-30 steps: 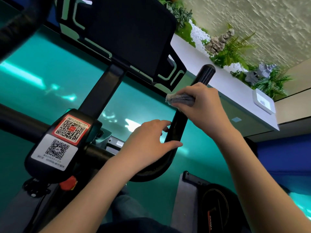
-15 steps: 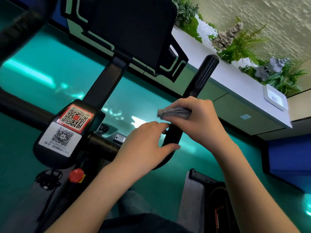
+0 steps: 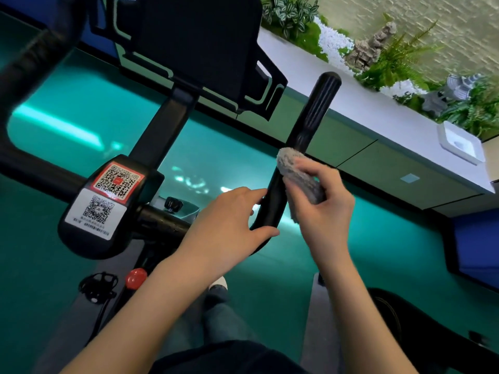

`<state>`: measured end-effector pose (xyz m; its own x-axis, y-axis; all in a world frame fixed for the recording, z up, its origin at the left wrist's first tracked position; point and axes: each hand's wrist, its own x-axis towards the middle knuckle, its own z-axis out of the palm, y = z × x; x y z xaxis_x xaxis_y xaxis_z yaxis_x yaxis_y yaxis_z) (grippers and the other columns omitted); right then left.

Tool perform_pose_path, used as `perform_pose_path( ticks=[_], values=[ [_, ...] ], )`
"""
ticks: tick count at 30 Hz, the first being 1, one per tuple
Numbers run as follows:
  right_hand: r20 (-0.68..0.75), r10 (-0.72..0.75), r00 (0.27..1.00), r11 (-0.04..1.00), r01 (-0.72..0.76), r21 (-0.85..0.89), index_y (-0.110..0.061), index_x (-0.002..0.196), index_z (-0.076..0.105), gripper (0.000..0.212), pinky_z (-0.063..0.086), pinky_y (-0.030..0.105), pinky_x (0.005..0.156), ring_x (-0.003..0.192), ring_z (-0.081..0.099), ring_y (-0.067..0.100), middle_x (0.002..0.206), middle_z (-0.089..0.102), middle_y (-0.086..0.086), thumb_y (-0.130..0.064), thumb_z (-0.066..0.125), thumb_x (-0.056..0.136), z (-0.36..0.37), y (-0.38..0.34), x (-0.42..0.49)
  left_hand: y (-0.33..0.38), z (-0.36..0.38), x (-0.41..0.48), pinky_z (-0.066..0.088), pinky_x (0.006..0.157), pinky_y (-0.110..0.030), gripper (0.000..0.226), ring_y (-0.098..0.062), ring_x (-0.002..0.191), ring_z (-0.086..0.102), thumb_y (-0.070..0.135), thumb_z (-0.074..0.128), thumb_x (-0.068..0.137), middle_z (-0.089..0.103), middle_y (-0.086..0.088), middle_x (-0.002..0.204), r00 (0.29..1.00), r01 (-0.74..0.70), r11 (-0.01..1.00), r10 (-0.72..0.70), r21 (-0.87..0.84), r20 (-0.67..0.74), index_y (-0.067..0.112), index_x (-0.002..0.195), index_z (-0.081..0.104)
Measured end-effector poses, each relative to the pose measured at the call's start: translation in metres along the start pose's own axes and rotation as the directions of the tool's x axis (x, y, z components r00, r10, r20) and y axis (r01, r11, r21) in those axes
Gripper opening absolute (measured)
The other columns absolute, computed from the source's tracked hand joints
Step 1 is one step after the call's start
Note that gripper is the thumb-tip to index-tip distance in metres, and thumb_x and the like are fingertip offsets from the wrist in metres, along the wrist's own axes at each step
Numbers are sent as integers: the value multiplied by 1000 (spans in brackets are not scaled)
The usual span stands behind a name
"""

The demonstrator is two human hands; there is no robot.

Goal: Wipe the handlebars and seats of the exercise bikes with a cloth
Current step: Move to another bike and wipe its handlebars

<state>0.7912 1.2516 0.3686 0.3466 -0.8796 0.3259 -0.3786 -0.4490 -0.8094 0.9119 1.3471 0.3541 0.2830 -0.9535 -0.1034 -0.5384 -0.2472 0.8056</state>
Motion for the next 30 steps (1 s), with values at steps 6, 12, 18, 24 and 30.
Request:
perform_pose_path(
  ticks=[6, 12, 18, 24, 30],
  values=[
    [-15, 109, 994, 970, -103, 221, -21, 92, 69, 21, 48, 12, 66, 75, 63, -4, 91, 70, 1, -7, 74, 77, -7, 6, -23, 2, 3, 1, 40, 71, -14, 49, 8, 84, 53, 41, 71, 72, 58, 19, 102, 999, 31, 999, -31, -39, -13, 37, 119, 56],
    [-130, 232, 964, 946, -193, 260, -7, 95, 67, 15, 45, 13, 78, 83, 60, -3, 92, 67, -2, -1, 70, 82, 9, 16, 0, 5, 5, -1, 47, 82, -22, 55, 9, 89, 53, 37, 76, 70, 62, 17, 102, 997, 47, 997, -50, -56, -56, 39, 121, 56],
    [-134, 278, 951, 903, -211, 374, -25, 87, 66, 18, 46, 13, 75, 81, 61, -2, 84, 67, -14, -10, 71, 80, 4, 30, -17, 3, 4, 0, 43, 77, -8, 58, 9, 92, 54, 35, 77, 69, 60, 19, 105, 997, 55, 997, -58, -62, -49, 36, 123, 56],
    [-130, 359, 924, 857, -271, 438, -24, 85, 58, 11, 48, 37, 79, 78, 55, 8, 82, 60, -5, -15, 64, 88, 26, 42, 2, 5, 5, -2, 46, 80, -13, 53, 7, 91, 57, 34, 76, 69, 61, 22, 104, 996, 45, 996, -50, -72, -67, 51, 113, 53],
    [63, 512, 856, 635, -427, 644, -21, 86, 60, 6, 48, 26, 72, 76, 56, 11, 81, 61, -1, -19, 66, 86, 23, 53, -20, 11, 4, 0, 50, 81, -23, 47, 7, 90, 58, 46, 67, 61, 59, 31, 98, 995, 55, 996, -60, -65, -82, 66, 97, 45]
  ],
)
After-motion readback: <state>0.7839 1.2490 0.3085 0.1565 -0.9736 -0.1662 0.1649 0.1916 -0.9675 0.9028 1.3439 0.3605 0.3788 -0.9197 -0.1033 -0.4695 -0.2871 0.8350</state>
